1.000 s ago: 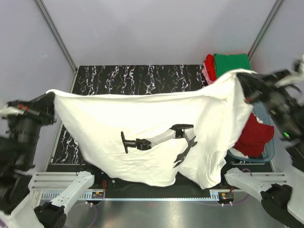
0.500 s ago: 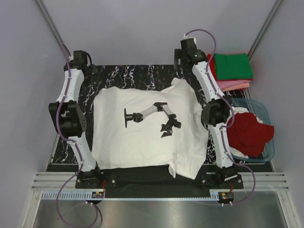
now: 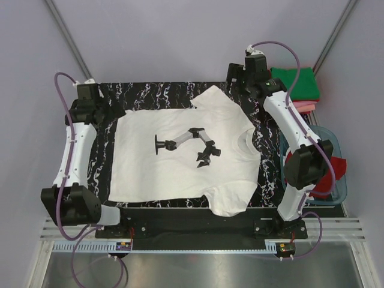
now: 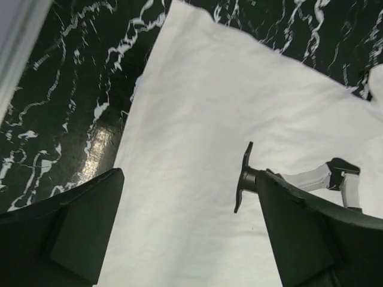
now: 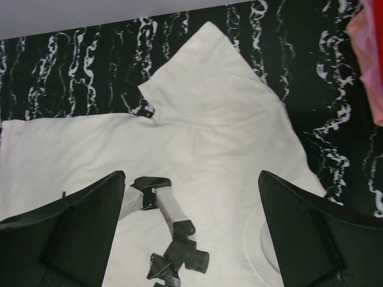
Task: Fold and stack the t-shirts
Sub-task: Flatten the tshirt out
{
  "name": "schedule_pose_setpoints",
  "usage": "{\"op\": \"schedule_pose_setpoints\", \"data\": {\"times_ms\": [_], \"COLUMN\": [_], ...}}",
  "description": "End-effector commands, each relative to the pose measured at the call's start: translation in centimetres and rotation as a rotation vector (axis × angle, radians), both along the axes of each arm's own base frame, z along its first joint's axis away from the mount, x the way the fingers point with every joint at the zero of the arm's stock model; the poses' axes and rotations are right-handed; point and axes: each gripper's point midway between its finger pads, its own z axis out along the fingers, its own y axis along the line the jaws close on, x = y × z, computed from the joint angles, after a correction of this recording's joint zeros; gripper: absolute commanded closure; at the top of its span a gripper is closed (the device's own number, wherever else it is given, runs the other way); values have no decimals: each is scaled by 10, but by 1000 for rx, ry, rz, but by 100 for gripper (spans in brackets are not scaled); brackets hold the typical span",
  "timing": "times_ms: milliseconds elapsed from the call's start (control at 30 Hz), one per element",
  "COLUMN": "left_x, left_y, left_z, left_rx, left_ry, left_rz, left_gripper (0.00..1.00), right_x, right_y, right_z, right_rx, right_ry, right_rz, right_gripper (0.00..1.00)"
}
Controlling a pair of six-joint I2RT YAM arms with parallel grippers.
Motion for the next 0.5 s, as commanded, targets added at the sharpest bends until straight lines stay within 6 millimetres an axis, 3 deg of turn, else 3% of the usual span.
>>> {"op": "schedule_pose_setpoints", "data": {"times_ms": [0, 67, 133, 167, 200, 233, 267, 300, 333, 367, 400, 433, 467], "left_x": [14, 20, 31, 37, 44, 55, 60, 65, 78, 82, 87, 99, 100], "left_y": [-12, -21, -23, -25, -26, -24, -23, -24, -22, -21, -20, -19, -18], "left_z": [-66, -83, -102, -107, -124, -122, -128, -147, -142, -148, -166, -163, -181], "left_rx": [-90, -145, -172, -190, -200, -197, -204, -213, -208, -211, -215, -209, -206], "left_ry": [106, 118, 151, 158, 195, 186, 205, 250, 234, 254, 291, 277, 327], "left_rz": [-10, -20, -17, -11, -10, -4, 7, 9, 13, 18, 25, 21, 28], "left_gripper": [2, 2, 3, 4, 4, 5, 5, 5, 6, 6, 6, 6, 7], "right_x": [6, 11, 17, 21, 27, 30, 34, 42, 43, 47, 56, 58, 67], "right_y": [40, 46, 52, 55, 58, 59, 60, 62, 60, 58, 58, 57, 54], "right_z": [-47, -75, -88, -110, -111, -117, -139, -138, -147, -170, -167, -176, -191], "right_rx": [127, 132, 138, 131, 137, 130, 120, 120, 102, 85, 90, 85, 85], "right_ry": [102, 165, 197, 239, 237, 252, 288, 278, 298, 337, 322, 344, 359], "right_rz": [112, 122, 134, 136, 144, 148, 142, 147, 140, 129, 124, 117, 99], "right_gripper": [0, 0, 0, 0, 0, 0, 0, 0, 0, 0, 0, 0, 0]}}
